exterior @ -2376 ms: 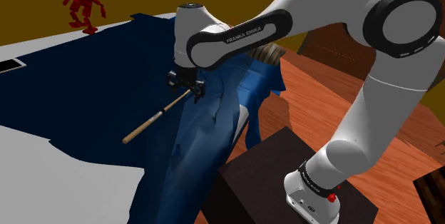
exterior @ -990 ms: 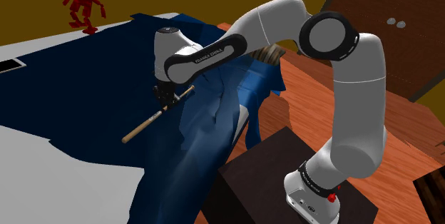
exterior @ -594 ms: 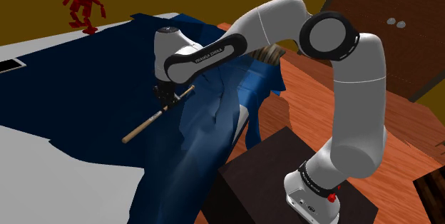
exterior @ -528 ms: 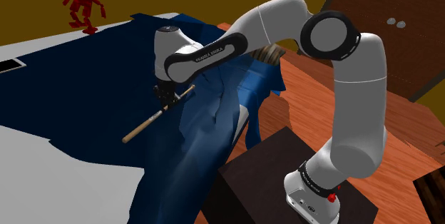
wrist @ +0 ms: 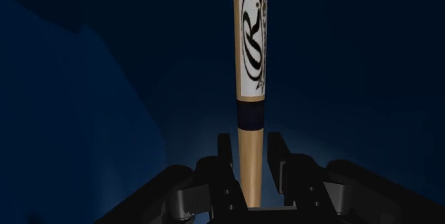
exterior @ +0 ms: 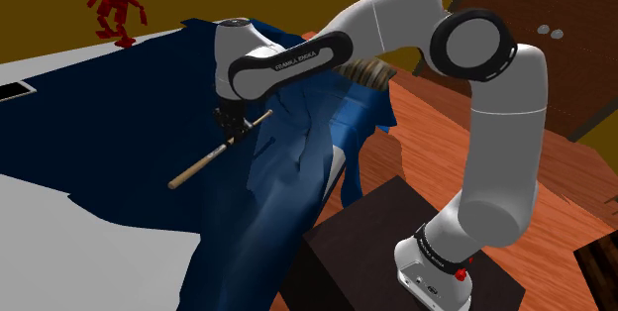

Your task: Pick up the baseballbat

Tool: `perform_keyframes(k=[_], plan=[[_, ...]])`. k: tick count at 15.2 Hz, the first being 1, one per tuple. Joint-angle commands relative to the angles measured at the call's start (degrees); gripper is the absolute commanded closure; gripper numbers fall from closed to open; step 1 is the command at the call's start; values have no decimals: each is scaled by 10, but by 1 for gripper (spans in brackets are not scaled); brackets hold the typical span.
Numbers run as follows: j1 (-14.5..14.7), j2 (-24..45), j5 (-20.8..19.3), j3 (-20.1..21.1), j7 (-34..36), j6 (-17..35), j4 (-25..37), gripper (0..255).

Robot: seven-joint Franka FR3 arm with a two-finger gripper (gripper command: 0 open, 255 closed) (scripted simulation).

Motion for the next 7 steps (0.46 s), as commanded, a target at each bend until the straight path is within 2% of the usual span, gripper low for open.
perform_keyframes(k=[1,7], plan=[[-2,-9,5,3,-2,-12,4,255],[-5,-26,14,9,-7,-35,12,255]])
